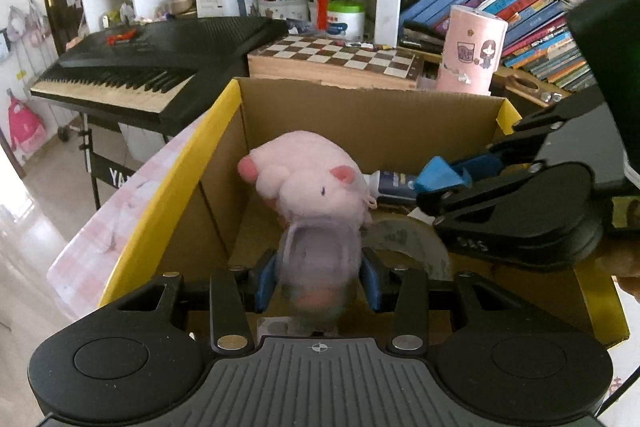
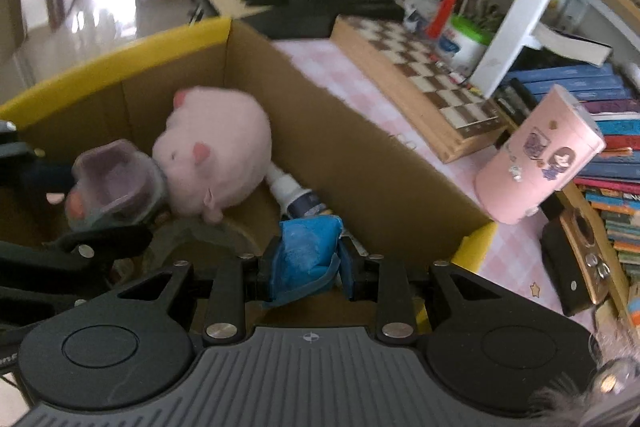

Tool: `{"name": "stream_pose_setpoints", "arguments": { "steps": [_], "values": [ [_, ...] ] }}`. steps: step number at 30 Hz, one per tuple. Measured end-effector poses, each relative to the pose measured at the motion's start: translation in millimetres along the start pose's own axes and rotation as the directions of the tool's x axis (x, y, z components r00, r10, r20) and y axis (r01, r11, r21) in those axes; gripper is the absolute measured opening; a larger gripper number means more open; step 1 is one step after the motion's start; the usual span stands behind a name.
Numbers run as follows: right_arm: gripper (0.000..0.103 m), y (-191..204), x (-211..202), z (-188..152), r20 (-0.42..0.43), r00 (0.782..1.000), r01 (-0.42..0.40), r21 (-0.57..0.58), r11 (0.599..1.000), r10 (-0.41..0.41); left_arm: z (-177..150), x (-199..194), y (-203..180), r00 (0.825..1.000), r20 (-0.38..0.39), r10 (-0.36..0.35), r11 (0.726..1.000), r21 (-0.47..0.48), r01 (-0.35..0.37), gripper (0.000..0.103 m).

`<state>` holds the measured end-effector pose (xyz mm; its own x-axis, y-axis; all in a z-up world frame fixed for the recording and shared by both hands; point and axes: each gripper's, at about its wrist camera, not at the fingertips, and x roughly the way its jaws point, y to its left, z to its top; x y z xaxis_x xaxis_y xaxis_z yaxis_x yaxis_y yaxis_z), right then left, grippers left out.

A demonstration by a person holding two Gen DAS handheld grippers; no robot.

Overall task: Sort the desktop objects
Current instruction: 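Lower both tools into the yellow box and open them to release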

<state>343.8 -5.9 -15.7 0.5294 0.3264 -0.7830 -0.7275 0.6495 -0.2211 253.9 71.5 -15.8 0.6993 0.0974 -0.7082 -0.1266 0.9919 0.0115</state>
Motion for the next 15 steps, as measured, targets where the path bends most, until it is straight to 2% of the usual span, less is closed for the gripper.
{"name": "stream_pose_setpoints", "arguments": {
  "steps": [5,7,13,15],
  "values": [
    [0.027,3.1,13.1,7.1,-0.073,0.997,-0.001,-0.05,0.999,-0.002,0.6,-0.3,1.9,1.0,0.01,-0.012,1.0,-0.014,0.012,0.046],
    [0.027,5.4,17.3,8.8,-0.096,0.995,0.005,-0.073,0.997,-0.012,0.1,-2.9,3.4,1.0,0.021,-0.016,1.0,-0.023,0.016,0.053],
    [0.028,8.6,23.5,12.0,-0.131,0.991,0.023,-0.1,0.995,-0.036,-6.4,-26.6,10.7,0.989,0.141,-0.032,0.997,-0.07,0.042,0.063],
    [0.034,9.5,22.9,12.1,-0.124,0.991,0.04,-0.102,0.994,-0.053,-8.8,-31.7,13.5,0.987,0.157,-0.034,0.995,-0.084,0.048,0.065]
  ]
}}
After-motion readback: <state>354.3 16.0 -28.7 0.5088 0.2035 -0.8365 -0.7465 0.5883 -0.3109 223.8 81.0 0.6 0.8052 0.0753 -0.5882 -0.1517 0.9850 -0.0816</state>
